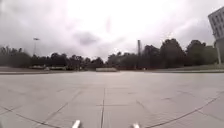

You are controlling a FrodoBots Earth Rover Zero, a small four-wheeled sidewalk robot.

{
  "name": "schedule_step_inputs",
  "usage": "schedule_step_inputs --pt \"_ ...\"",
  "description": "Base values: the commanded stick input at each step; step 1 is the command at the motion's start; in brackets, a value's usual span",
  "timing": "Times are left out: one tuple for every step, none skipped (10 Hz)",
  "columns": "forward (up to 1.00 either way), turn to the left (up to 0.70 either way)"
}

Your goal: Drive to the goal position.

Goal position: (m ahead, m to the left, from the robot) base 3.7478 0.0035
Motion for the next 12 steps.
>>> schedule_step_inputs --pt "0.7 0.0" --pt "0.7 0.0" --pt "0.7 0.0" --pt "0.7 0.0" --pt "0.7 0.0" --pt "0.7 0.0" --pt "0.7 0.0" --pt "0.7 0.0" --pt "0.7 0.0" --pt "0.7 0.0" --pt "0.7 0.0" --pt "0.7 0.0"
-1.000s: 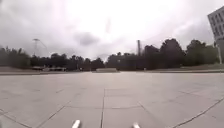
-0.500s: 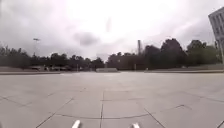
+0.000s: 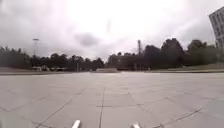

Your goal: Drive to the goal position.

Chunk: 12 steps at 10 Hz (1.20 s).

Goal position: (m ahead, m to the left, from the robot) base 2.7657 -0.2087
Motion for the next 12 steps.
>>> schedule_step_inputs --pt "0.7 0.0" --pt "0.7 0.0" --pt "0.7 0.0" --pt "0.7 0.0" --pt "0.7 0.0" --pt "0.7 0.0" --pt "0.7 0.0" --pt "0.7 0.0" --pt "0.7 0.0" --pt "0.7 0.0" --pt "0.7 0.0" --pt "0.7 0.0"
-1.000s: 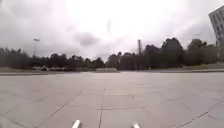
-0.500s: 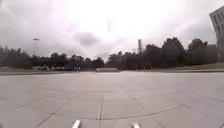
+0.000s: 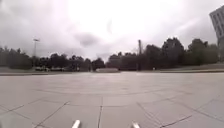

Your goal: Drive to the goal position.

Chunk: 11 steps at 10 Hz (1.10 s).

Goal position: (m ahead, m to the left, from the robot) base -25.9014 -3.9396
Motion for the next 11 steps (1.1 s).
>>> schedule_step_inputs --pt "0.7 0.0" --pt "0.7 0.0" --pt "0.7 0.0" --pt "0.7 0.0" --pt "0.7 0.0" --pt "0.7 0.0" --pt "0.7 0.0" --pt "0.7 0.0" --pt "0.7 0.0" --pt "0.7 0.0" --pt "0.7 0.0"
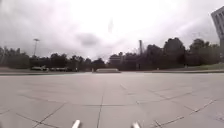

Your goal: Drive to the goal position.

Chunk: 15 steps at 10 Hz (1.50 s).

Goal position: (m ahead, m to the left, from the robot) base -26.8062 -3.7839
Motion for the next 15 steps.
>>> schedule_step_inputs --pt "0.7 0.0" --pt "0.7 0.0" --pt "0.7 0.0" --pt "0.7 0.0" --pt "0.7 0.0" --pt "0.7 0.0" --pt "0.7 0.0" --pt "0.7 0.0" --pt "0.7 0.0" --pt "0.7 0.0" --pt "0.7 0.0" --pt "0.7 0.0" --pt "0.7 0.0" --pt "0.7 0.0" --pt "0.7 0.0"
